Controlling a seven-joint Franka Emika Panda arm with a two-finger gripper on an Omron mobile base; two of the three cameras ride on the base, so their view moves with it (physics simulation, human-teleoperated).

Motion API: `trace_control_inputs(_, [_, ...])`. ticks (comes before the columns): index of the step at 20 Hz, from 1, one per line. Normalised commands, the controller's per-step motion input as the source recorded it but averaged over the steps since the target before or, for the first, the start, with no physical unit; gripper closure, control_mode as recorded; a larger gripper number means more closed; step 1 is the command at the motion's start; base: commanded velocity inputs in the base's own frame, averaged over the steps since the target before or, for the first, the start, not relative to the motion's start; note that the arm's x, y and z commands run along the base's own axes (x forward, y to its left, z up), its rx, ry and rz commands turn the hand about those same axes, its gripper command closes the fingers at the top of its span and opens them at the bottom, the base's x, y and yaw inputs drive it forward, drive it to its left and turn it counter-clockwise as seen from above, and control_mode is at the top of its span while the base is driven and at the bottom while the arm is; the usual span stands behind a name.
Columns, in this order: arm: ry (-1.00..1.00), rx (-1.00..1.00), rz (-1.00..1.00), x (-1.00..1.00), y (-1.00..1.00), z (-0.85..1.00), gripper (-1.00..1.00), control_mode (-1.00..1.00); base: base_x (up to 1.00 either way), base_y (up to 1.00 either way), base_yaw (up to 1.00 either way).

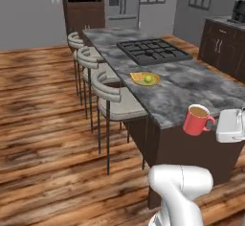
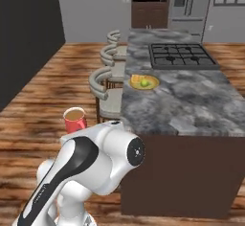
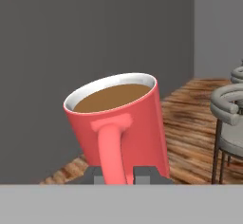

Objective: Pick up the brewed coffee from the coffee machine and place it next to the breakfast plate on the dining counter.

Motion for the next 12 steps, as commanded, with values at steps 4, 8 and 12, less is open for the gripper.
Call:
trace_control_inputs(4, [0.00, 0.00, 0.00, 0.00, 0.00, 0.00, 1.00, 1.00, 0.65, 1.00, -0.59])
trace_control_inputs(8, [0.00, 0.00, 0.00, 0.00, 0.00, 0.00, 1.00, 1.00, 0.47, 1.00, -0.52])
trace_control_inputs(12, [0.00, 0.00, 0.00, 0.00, 0.00, 0.00, 1.00, 1.00, 0.34, 1.00, -0.46])
